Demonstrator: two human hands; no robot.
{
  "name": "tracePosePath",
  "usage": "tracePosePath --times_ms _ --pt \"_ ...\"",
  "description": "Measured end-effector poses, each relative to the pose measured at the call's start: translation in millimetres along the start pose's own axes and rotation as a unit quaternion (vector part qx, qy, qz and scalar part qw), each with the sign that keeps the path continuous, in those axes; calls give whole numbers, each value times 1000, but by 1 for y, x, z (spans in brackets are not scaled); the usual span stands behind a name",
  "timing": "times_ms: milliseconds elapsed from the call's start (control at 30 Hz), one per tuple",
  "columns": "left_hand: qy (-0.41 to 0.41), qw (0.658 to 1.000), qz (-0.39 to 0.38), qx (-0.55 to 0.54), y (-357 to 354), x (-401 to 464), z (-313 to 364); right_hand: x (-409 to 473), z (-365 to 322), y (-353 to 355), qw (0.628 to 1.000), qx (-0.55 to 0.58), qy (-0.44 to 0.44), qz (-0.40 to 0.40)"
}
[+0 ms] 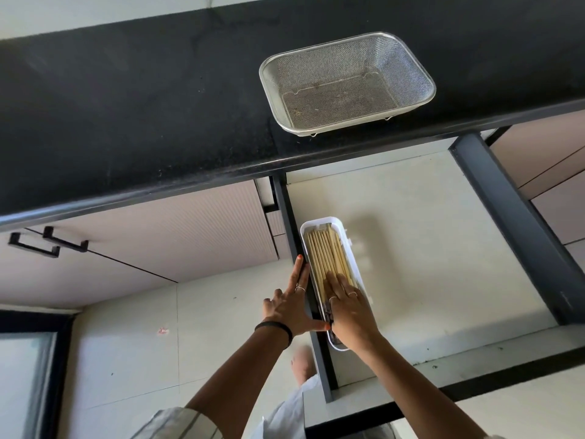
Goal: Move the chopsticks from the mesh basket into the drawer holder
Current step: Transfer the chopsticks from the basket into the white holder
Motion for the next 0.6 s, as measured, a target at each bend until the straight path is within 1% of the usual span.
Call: tracePosePath --times_ms 100,233,367,400,500,600 --pt "-2 1000 0 -3 0 0 0 4 2 -3 1000 -7 -1 -25" --pt "-1 1000 -2 -10 0 -1 0 -1 1 2 1000 8 16 15" --pt "-2 1000 -3 -10 1 -2 1 -2 1 -2 999 7 34 2" --pt "-3 1000 -3 -11 1 -2 1 -2 1 -1 999 13 36 10" --pt "-3 1000 -4 -12 1 -1 1 -2 5 6 999 35 7 28" --pt "-2 1000 -7 -13 2 -1 1 1 10 2 999 39 -28 -3"
Point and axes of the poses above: each hand's wrist, its own x-axis towards the middle knuckle, its own y-axis out of the back of the hand, z = x × y, the point moved 7 cm from there along x, towards the middle knuckle, and after that the axes turned 1 degree about y, right-handed, at the moved point
